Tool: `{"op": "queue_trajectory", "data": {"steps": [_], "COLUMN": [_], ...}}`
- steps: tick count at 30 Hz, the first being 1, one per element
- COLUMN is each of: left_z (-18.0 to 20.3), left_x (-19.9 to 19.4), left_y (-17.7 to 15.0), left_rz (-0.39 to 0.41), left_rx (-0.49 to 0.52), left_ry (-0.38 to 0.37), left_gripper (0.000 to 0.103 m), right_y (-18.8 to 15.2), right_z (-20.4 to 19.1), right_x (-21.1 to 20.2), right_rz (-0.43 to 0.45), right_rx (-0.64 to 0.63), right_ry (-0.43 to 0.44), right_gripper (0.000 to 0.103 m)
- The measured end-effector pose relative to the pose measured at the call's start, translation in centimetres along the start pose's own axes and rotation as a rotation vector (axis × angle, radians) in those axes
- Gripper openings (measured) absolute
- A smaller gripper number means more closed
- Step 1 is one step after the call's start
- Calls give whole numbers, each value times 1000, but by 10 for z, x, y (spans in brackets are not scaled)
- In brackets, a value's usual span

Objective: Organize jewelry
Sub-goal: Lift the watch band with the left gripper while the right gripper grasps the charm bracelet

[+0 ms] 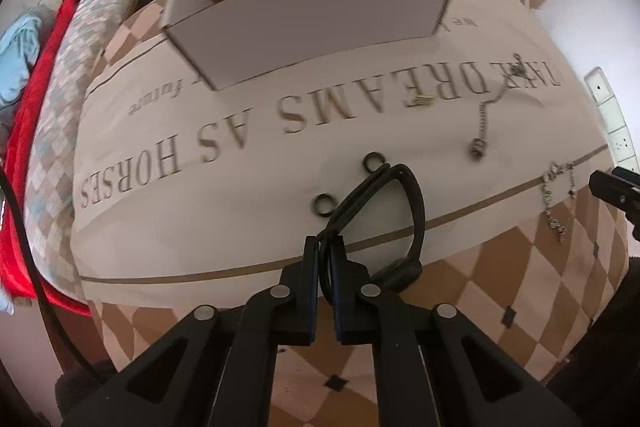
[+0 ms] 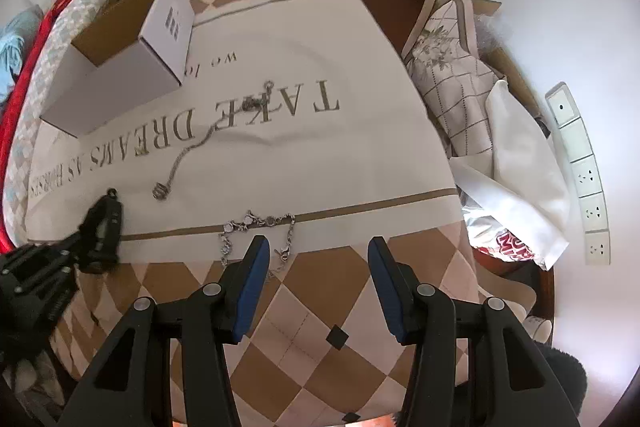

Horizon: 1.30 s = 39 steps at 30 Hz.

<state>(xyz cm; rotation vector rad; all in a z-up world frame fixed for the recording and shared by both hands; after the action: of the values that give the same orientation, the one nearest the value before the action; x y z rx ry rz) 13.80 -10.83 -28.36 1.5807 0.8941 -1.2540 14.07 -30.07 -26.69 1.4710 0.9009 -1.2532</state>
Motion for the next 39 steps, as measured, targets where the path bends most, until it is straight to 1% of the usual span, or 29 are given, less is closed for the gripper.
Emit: {"op": "queue_trajectory", "data": {"steps": [2, 7, 8, 9, 11, 21, 23, 25, 28, 30, 32, 34, 39], "left_z": [-13, -24, -25, -28, -29, -31, -31, -31, -30, -30, -31, -32, -33], "left_x": [2, 1, 2, 2, 3, 5, 5, 6, 6, 6, 5, 5, 5], "left_y": [-1, -8, -1, -1, -1, 0, 0, 0, 0, 0, 0, 0, 0], "left_rz": [2, 7, 7, 6, 7, 6, 7, 6, 7, 5, 5, 5, 3], "left_rx": [-5, -14, -16, -16, -17, -28, -31, -31, -29, -31, -30, -32, -35], "left_ry": [14, 34, 33, 35, 36, 27, 24, 24, 24, 21, 23, 20, 17], "left_gripper": [3, 3, 3, 3, 3, 3, 3, 3, 3, 3, 3, 3, 3], "right_y": [0, -3, -3, -4, -4, -3, -4, -6, -8, -11, -13, -15, -19], "right_z": [-5, -16, -19, -21, -27, -38, -38, -46, -58, -72, -77, -82, -86], "right_x": [7, 19, 23, 25, 25, 23, 16, 7, 5, 13, 19, 19, 16], "right_rz": [-8, -17, -22, -25, -9, -3, 2, 30, 40, 27, 11, 21, 25], "right_rx": [-13, -43, -51, -53, -77, -86, -44, -59, -96, -142, -150, -170, -168], "right_ry": [-1, -5, -9, -14, -35, -33, 35, 66, 65, 32, 19, -11, -16], "right_gripper": [53, 53, 54, 54, 54, 54, 54, 54, 54, 54, 54, 55, 54]}}
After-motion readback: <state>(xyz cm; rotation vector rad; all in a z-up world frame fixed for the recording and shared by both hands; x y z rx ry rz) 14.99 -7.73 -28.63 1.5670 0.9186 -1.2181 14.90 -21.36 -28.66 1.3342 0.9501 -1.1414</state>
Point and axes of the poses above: each gripper's, at about its wrist camera, not at the fingertips, and x roughly the way its jaws point, z to its right, y to its top, the point moved 3 cm from there along x, roughly the way its jaws point, and after that the axes turned 1 degree about -y, right-handed, at the moved point
